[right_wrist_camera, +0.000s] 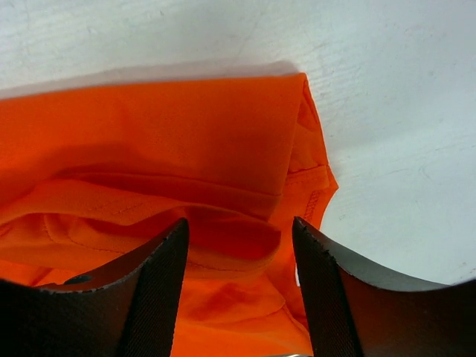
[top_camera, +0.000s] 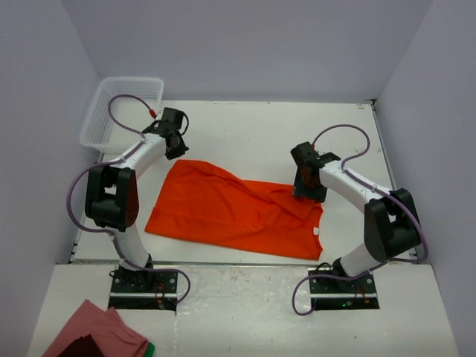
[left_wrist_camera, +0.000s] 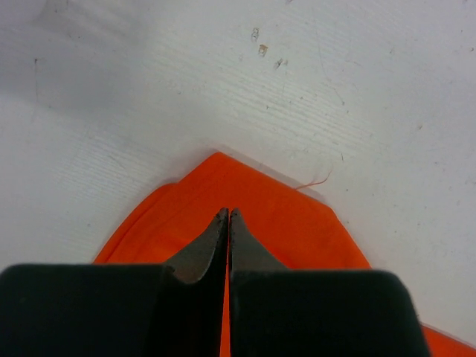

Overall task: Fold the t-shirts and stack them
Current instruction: Grap the side of the flattened tshirt furthest away from the robot with both arms

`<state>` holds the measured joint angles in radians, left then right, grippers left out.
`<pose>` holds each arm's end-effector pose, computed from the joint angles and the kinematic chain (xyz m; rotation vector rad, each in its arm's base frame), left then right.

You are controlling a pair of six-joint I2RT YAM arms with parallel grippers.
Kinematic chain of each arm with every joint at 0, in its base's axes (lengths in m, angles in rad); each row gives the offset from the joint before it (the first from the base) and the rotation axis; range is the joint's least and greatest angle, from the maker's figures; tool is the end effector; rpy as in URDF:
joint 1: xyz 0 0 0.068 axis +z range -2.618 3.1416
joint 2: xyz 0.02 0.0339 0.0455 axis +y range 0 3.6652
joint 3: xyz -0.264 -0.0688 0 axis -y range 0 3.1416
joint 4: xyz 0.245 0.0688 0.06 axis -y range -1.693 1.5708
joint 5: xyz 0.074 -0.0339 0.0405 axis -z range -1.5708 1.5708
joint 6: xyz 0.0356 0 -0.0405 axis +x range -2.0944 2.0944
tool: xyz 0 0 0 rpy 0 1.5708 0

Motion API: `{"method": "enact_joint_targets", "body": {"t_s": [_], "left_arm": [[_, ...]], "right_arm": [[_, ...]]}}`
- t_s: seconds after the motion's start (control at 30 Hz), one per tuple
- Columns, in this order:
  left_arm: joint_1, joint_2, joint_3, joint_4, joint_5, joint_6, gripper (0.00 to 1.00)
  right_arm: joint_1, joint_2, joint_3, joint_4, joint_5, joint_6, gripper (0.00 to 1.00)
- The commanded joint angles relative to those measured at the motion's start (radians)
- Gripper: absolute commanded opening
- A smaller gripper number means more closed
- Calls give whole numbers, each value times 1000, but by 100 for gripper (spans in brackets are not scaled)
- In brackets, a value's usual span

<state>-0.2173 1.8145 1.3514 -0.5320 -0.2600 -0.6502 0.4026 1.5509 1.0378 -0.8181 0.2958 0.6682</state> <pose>0.3815 -0.0749 0.2230 -0.6350 2.4346 -0.0146 0.2647 0.1014 0.2045 0.4176 2.7494 -0.1855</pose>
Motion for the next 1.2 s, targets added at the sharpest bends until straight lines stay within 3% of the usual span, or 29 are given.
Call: {"method": "enact_joint_targets", "body": {"t_s": [0.0,0.13,0.23,0.27,0.37,0.63,0.8,0.87,0.9,1.0,1.1,1.17], "left_arm": [[-5,0,14,6,19,18,0],[-11,3,2,12,16,24,0],[-11,12,-9,12,7,26,0],[-11,12,-14,12,5,26,0],[-13,9,-18,13,4,26,0],[-33,16,-37,18,-1,20,0],[-37,6,-37,20,-1,21,0],[-40,5,-34,20,16,26,0],[-47,3,-34,29,27,30,0],[-83,-15,-38,68,90,83,0],[-157,-44,-57,162,215,150,0],[-198,-43,-58,228,408,165,0]], "right_arm": [[-2,-29,-37,56,-35,-13,59],[-2,-41,-65,79,-78,-16,53],[-2,-60,-88,115,-121,-19,38],[-1,-61,-97,123,-148,-19,23],[1,-60,-91,139,-156,-25,0],[108,-9,102,53,-64,-87,0],[140,-26,119,79,-156,-101,0],[140,-31,110,77,-115,-85,0],[140,-32,107,79,-107,-87,5],[140,-40,100,60,-70,-81,41],[140,-66,68,44,-26,-44,50],[139,-109,50,30,23,16,50]]}}
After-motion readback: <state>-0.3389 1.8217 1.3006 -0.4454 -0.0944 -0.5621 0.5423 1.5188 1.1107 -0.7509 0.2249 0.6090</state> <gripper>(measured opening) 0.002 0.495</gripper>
